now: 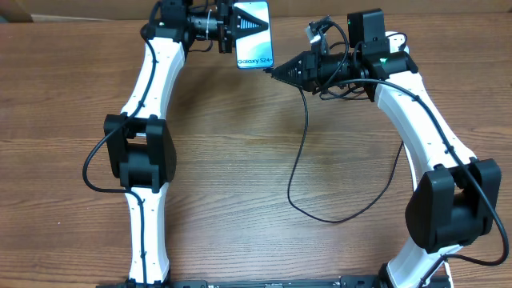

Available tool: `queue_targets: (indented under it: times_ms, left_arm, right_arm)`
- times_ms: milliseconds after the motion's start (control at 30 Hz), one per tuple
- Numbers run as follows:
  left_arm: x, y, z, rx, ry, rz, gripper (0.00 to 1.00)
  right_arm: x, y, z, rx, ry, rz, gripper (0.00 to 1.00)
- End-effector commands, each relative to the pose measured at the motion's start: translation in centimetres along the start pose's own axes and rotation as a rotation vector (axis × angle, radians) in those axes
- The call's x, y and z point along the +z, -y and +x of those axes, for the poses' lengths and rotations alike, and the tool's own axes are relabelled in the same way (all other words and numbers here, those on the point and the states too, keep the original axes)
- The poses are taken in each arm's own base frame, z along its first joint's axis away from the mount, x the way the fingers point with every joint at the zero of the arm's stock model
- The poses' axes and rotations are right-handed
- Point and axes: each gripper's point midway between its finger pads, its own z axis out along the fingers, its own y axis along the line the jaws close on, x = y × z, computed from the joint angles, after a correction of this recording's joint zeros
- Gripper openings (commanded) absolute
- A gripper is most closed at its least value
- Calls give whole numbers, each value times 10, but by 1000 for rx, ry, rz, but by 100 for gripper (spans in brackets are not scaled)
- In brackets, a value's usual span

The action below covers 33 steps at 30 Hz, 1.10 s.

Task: Plug charger to phone and switch on socket
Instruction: 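Pull the right gripper with the connector down and away from the phone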

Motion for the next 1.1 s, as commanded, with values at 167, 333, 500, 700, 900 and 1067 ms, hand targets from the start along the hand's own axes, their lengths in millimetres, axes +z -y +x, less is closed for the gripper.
queue_targets:
  times_ms: [167, 333, 500, 700, 900, 1067]
  left_arm:
    - [-7, 20, -8, 14, 66, -24, 4]
    - [-8, 16, -14, -24, 103, -42, 4]
    - [-11, 15, -18, -36, 126, -50, 4]
    - [-27, 14, -26, -26, 165, -54, 4]
    - [-36, 16, -29, -10, 178, -50, 4]
    - [-38, 17, -28, 3, 172, -47, 4]
  right_arm:
    - [-1, -5, -12, -77, 33, -3, 4]
    - [11, -11, -11, -115, 34, 6, 4]
    - [12, 21, -21, -87, 116, 207, 4]
    - [8, 80, -4, -63, 116, 559, 4]
    - [22, 100, 4, -108, 98, 695, 4]
    - [36, 128, 10, -126, 85, 820, 4]
